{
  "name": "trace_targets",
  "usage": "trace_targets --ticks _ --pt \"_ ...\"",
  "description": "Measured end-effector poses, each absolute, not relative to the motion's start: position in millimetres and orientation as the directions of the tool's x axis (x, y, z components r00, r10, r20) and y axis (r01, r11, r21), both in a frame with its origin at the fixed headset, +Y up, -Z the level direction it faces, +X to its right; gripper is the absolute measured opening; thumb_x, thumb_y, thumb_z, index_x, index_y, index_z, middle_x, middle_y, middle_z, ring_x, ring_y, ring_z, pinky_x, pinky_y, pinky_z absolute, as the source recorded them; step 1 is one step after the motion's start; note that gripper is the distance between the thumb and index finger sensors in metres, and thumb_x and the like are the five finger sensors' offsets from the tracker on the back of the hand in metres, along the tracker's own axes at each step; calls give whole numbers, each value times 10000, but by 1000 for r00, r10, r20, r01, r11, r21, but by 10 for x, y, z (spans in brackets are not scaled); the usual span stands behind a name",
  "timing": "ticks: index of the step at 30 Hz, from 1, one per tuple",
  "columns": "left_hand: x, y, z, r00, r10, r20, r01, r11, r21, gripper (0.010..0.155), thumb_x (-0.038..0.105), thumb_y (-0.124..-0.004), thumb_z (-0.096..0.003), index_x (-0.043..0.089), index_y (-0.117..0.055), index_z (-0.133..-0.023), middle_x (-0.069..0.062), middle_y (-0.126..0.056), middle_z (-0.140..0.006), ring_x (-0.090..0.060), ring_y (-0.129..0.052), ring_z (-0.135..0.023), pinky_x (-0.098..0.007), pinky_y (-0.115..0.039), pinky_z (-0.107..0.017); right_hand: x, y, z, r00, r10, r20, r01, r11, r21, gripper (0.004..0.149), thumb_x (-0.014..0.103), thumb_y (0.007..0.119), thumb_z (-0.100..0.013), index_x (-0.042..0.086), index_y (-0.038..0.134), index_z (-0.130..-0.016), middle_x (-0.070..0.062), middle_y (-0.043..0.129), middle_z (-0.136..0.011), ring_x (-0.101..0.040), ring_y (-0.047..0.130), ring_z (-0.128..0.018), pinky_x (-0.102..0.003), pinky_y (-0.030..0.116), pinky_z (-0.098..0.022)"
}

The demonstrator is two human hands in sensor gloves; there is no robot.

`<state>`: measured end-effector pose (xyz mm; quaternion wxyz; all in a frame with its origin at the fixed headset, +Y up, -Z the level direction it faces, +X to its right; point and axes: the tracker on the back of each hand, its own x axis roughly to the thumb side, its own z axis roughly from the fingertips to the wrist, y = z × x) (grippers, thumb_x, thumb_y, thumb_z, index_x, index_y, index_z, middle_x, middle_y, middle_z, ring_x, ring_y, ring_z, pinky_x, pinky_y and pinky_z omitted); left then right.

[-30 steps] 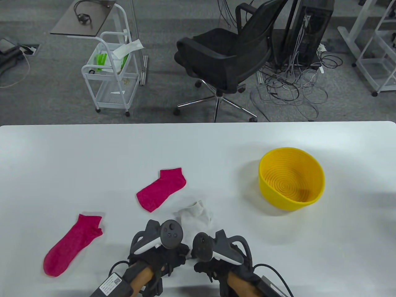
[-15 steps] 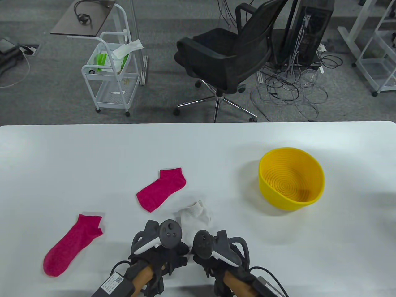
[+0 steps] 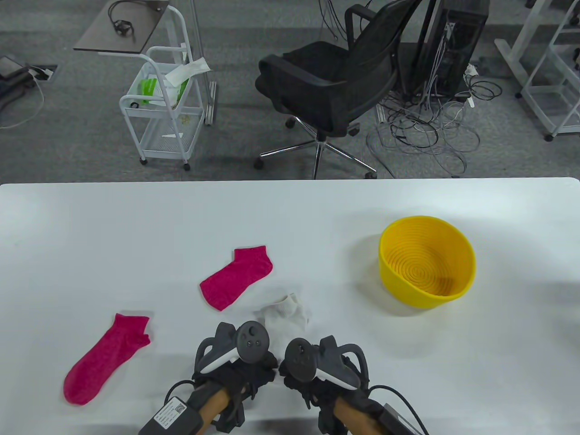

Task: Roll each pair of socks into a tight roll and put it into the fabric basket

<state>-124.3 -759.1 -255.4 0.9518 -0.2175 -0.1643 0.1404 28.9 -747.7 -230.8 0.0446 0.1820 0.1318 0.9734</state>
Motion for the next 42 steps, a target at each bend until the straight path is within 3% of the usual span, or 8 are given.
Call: trace_targets --ticks 9,14,21,28,30,35,38,42 --pt "-1344 -7530 -2591 885 430 179 -281 799 -532 491 450 -785 -389 265 -896 -830 -52 -976 -777 -251 -1015 -560 -466 -793 -465 194 -7592 -2275 -937 50 346 17 -982 186 539 512 970 -286 349 864 -789 68 962 -784 -174 979 -703 -502 796 -555" --pt "-1458 -7519 -2604 848 510 144 -356 750 -558 480 447 -810 -386 313 -900 -838 -61 -942 -846 -273 -998 -635 -480 -774 -492 134 -7610 -2288 -945 28 327 19 -990 137 463 457 967 -315 327 888 -753 54 986 -720 -172 993 -651 -504 792 -559" --pt "-1351 -7543 -2584 895 387 222 -229 825 -518 487 451 -890 -344 293 -926 -804 -27 -896 -845 -243 -949 -633 -467 -751 -512 163 -7603 -2350 -949 80 305 -24 -983 183 420 464 920 -359 315 897 -751 54 988 -704 -159 995 -639 -492 792 -560" --pt "-1239 -7613 -2547 912 291 290 -133 877 -462 549 452 -959 -293 299 -825 -803 -15 -856 -809 -213 -919 -583 -456 -744 -513 195 -7587 -2440 -957 136 256 -68 -964 255 416 461 917 -366 307 903 -753 50 988 -696 -161 995 -620 -480 801 -539" --pt "-1216 -7621 -2541 916 262 303 -116 897 -426 506 425 -948 -308 300 -822 -781 -13 -867 -780 -205 -925 -552 -452 -753 -501 207 -7584 -2450 -958 151 243 -82 -959 270 419 462 916 -366 307 900 -755 51 988 -696 -162 995 -619 -481 803 -534" --pt "-1266 -7650 -2573 898 347 269 -205 873 -442 429 408 -879 -356 286 -851 -767 -29 -882 -747 -215 -921 -517 -455 -746 -483 332 -7531 -2498 -942 252 222 -162 -921 355 430 445 893 -379 311 884 -787 43 977 -750 -176 992 -657 -486 798 -541" --pt "-1279 -7648 -2594 893 366 262 -225 868 -443 422 407 -842 -371 281 -874 -772 -36 -896 -736 -221 -931 -503 -457 -751 -472 420 -7384 -2484 -935 244 259 -173 -947 271 420 441 910 -366 328 901 -771 55 984 -750 -172 997 -661 -484 801 -541" --pt "-1282 -7652 -2614 890 379 253 -239 861 -448 418 407 -830 -377 274 -891 -769 -43 -909 -720 -225 -939 -488 -460 -756 -461 379 -7369 -2422 -927 216 307 -132 -953 271 427 458 928 -345 329 919 -752 58 997 -737 -171 1005 -652 -485 806 -535"
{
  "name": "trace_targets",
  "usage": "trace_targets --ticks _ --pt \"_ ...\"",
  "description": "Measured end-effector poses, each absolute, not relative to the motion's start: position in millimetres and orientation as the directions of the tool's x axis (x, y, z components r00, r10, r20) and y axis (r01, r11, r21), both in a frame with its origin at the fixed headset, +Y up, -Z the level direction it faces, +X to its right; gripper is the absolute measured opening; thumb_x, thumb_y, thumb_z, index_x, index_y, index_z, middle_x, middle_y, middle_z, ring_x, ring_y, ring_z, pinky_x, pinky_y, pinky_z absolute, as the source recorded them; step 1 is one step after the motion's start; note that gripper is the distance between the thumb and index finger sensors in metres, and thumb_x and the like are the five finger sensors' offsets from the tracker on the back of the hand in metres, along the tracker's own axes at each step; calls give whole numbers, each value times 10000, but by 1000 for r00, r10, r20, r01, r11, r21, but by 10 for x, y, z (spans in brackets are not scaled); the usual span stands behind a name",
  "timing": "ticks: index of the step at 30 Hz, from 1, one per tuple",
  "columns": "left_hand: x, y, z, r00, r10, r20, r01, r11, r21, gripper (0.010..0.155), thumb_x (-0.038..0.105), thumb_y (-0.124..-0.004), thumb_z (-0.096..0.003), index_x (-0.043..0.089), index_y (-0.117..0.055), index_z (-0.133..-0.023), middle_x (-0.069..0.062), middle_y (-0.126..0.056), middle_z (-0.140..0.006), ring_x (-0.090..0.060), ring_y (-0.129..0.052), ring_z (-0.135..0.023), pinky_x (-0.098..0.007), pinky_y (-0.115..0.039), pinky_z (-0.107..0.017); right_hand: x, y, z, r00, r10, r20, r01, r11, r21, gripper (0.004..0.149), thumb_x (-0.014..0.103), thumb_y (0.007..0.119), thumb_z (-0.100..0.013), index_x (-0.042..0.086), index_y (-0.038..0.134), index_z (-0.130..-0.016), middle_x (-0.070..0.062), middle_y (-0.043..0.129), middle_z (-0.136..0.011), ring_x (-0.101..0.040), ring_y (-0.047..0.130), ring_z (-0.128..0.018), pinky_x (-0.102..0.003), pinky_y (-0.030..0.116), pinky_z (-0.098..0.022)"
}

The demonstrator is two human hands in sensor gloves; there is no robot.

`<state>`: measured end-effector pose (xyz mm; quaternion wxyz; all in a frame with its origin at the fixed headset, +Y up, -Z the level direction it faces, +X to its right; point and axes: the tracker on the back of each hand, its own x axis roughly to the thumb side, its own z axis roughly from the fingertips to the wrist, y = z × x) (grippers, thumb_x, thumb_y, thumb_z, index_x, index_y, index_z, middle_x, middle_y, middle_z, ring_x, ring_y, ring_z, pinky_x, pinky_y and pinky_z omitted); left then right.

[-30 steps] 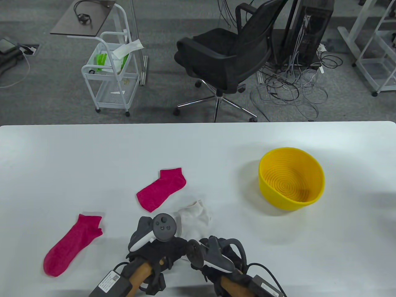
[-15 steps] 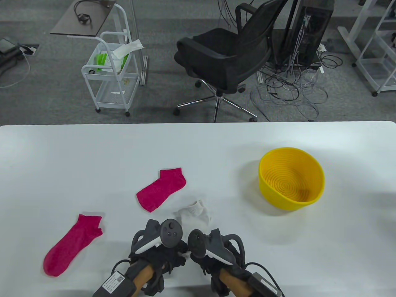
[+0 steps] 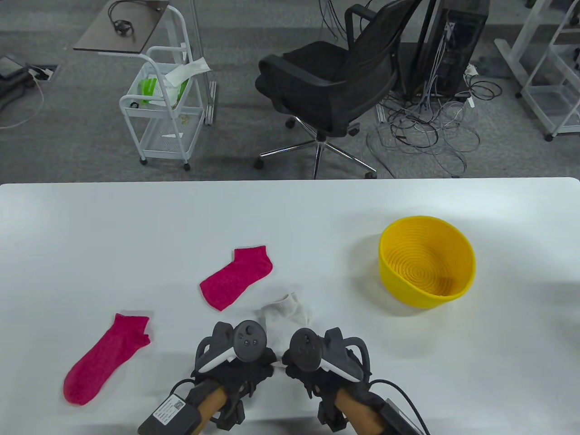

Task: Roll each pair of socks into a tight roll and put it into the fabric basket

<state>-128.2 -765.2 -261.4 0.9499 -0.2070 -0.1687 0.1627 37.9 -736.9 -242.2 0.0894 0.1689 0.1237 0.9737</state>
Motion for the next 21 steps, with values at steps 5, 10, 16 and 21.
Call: trace_targets --ticks 5,10,16,21 --pt "-1289 -7661 -2652 884 403 236 -257 842 -474 415 409 -824 -381 267 -905 -763 -48 -914 -711 -229 -942 -482 -463 -756 -455 255 -7475 -2373 -939 90 332 -17 -976 216 505 499 940 -310 340 879 -785 66 968 -775 -165 987 -686 -484 798 -553" --pt "-1290 -7660 -2654 889 400 221 -259 839 -479 432 428 -801 -388 261 -898 -774 -47 -912 -712 -226 -943 -484 -458 -759 -455 280 -7561 -2425 -952 116 281 -55 -975 217 447 482 907 -347 350 864 -772 77 969 -751 -155 990 -665 -478 800 -549" --pt "-1365 -7639 -2654 877 452 164 -296 776 -557 588 515 -873 -324 257 -860 -852 -58 -896 -804 -235 -961 -549 -471 -764 -483 314 -7584 -2472 -961 176 213 -119 -960 253 400 466 861 -391 324 883 -764 65 970 -729 -162 987 -641 -480 797 -545" --pt "-1316 -7650 -2646 900 372 227 -226 845 -485 507 437 -917 -330 289 -861 -812 -17 -914 -746 -188 -973 -496 -445 -788 -454 302 -7580 -2484 -967 176 184 -126 -959 254 404 468 860 -396 309 886 -766 58 976 -716 -163 991 -628 -483 798 -540"
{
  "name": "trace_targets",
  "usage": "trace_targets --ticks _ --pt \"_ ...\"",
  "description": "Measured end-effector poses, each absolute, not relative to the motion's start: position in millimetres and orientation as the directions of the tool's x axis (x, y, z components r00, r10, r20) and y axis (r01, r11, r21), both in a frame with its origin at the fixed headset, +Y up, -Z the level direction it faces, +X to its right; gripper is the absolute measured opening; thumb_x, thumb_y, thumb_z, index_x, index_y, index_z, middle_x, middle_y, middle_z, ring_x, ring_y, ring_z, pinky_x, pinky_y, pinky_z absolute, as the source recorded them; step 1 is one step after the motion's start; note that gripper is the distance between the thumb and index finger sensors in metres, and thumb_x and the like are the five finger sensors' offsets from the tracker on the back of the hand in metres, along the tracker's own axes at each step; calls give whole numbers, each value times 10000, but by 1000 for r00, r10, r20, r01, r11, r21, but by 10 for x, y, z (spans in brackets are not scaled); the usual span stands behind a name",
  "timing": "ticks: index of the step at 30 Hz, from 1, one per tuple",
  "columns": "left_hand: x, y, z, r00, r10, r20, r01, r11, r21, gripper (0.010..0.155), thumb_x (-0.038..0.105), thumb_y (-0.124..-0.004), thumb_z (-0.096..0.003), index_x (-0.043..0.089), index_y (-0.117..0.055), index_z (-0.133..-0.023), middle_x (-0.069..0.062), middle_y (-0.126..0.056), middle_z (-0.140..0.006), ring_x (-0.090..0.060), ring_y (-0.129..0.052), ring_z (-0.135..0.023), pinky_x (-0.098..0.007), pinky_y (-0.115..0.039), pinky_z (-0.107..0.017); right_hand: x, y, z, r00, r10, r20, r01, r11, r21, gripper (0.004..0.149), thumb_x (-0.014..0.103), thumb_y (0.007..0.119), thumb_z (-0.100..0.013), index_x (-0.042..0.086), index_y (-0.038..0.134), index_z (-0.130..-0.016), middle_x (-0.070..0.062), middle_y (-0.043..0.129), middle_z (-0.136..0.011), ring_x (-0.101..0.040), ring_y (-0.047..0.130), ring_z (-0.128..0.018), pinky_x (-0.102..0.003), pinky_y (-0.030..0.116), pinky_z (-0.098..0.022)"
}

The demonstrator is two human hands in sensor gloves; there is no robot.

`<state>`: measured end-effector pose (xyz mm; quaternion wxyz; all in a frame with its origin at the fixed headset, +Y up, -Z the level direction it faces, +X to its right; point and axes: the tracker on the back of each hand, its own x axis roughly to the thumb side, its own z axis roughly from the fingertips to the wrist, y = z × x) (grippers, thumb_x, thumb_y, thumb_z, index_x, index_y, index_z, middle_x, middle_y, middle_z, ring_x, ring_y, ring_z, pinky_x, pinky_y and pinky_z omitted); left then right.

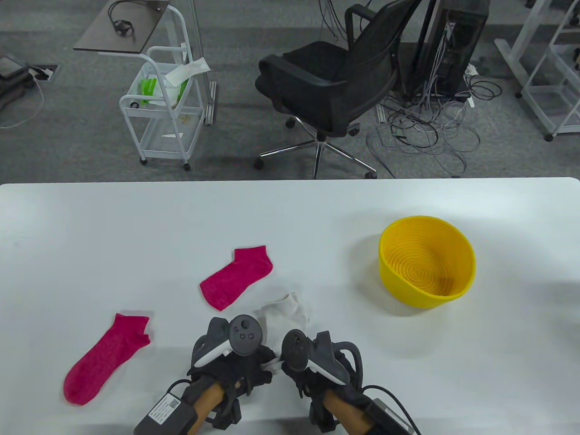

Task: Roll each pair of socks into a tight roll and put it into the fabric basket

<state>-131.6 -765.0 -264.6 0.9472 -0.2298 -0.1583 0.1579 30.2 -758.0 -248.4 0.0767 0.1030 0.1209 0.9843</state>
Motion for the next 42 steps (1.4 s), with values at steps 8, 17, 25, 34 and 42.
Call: trace_targets --ticks 8,17,25,34,42 --pt "-1302 -7660 -2662 887 420 192 -297 837 -459 432 422 -799 -389 232 -919 -758 -70 -950 -681 -238 -980 -446 -472 -780 -431 409 -7274 -2464 -928 259 269 -215 -960 180 391 455 897 -372 319 914 -738 56 996 -719 -171 1005 -640 -488 803 -538" --pt "-1320 -7680 -2694 879 444 170 -329 826 -457 446 450 -798 -382 223 -944 -738 -75 -968 -640 -236 -986 -409 -470 -787 -405 284 -7478 -2439 -952 124 279 -49 -964 263 441 495 868 -378 359 868 -797 72 960 -820 -182 983 -727 -498 784 -574" --pt "-1322 -7534 -2654 915 378 137 -294 862 -413 509 479 -804 -371 212 -936 -784 -85 -981 -684 -265 -1020 -475 -484 -792 -428 271 -7553 -2454 -963 93 254 -31 -971 239 499 495 922 -342 354 844 -815 82 931 -820 -177 957 -732 -507 763 -593" --pt "-1293 -7496 -2585 922 334 198 -238 889 -390 486 457 -882 -346 302 -941 -803 -48 -884 -859 -246 -984 -562 -477 -767 -486 232 -7589 -2462 -960 86 265 -42 -985 170 459 473 919 -355 317 873 -784 60 955 -752 -169 964 -691 -525 737 -626" --pt "-1259 -7585 -2622 935 274 226 -174 908 -380 514 461 -947 -305 310 -916 -796 -18 -927 -783 -206 -994 -508 -453 -789 -454 275 -7573 -2520 -959 151 240 -92 -966 241 424 459 887 -385 313 880 -783 64 948 -758 -163 951 -705 -520 715 -651"
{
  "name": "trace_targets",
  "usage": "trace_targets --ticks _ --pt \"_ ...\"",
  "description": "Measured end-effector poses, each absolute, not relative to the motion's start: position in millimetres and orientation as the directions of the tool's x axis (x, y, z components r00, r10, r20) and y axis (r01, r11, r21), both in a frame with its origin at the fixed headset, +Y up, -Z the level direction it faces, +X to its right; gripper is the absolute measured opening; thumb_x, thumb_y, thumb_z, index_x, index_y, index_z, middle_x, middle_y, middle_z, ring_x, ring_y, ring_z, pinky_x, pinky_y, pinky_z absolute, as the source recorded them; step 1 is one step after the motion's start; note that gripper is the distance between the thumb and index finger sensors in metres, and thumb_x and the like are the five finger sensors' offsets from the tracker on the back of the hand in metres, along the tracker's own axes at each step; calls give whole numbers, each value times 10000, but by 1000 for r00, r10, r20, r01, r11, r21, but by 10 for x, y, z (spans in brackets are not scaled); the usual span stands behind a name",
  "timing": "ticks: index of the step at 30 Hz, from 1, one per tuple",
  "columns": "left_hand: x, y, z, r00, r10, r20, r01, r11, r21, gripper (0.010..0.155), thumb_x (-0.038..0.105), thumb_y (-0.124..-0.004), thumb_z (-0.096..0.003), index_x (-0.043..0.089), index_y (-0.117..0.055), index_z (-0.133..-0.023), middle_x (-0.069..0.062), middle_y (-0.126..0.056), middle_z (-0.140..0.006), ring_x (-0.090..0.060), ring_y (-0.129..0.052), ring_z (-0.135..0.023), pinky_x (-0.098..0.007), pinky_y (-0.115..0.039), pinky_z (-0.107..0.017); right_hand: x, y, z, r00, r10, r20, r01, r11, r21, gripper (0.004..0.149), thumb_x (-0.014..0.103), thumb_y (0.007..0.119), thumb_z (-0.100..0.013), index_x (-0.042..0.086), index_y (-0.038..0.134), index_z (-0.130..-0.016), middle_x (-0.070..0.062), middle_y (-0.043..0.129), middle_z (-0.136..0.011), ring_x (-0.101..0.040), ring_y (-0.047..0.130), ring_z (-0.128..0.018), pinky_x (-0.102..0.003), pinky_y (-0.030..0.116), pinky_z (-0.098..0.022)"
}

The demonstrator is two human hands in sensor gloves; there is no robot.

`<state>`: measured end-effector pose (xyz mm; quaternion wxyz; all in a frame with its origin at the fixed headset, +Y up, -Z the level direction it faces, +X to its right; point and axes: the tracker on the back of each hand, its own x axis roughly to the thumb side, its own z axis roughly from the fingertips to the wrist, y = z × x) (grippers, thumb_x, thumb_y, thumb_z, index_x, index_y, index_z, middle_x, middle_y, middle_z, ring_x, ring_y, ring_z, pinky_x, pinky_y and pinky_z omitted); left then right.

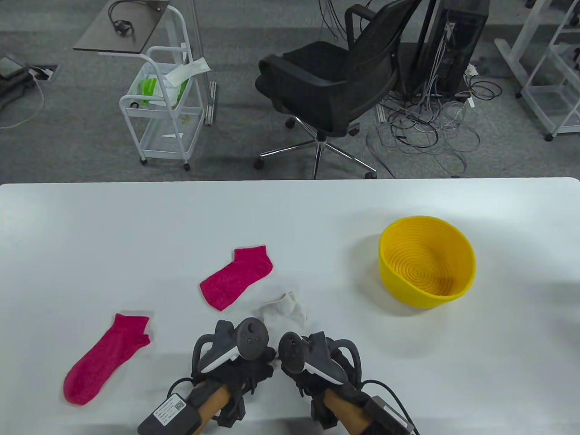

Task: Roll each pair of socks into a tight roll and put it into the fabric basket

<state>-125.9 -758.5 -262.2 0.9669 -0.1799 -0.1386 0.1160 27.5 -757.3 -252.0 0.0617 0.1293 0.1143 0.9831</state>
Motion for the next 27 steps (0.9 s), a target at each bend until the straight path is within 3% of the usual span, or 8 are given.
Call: trace_targets --ticks 7,16,22,27 --pt "-1161 -7622 -2615 922 282 264 -175 914 -367 434 404 -908 -343 255 -912 -751 -32 -954 -693 -201 -994 -446 -453 -793 -424 319 -7528 -2541 -954 169 246 -85 -944 319 413 437 876 -394 298 885 -783 52 956 -752 -172 964 -692 -528 723 -635" --pt "-1191 -7658 -2646 909 357 213 -242 871 -428 424 404 -805 -392 243 -924 -765 -53 -958 -672 -203 -986 -426 -455 -784 -411 419 -7271 -2481 -925 209 318 -138 -963 232 388 431 897 -376 346 908 -754 82 973 -762 -166 985 -699 -519 746 -616" --pt "-1196 -7671 -2637 905 362 223 -257 883 -392 434 424 -800 -387 235 -935 -753 -52 -973 -638 -199 -995 -391 -451 -794 -387 338 -7431 -2486 -943 115 311 -31 -964 264 400 439 888 -381 377 884 -776 110 934 -843 -176 947 -784 -530 724 -638" --pt "-1217 -7658 -2626 905 371 208 -276 884 -377 452 444 -802 -382 227 -946 -752 -54 -989 -633 -208 -1012 -384 -453 -804 -375 365 -7519 -2530 -954 142 263 -65 -957 283 413 440 896 -378 383 866 -787 121 916 -858 -181 932 -798 -535 715 -645"
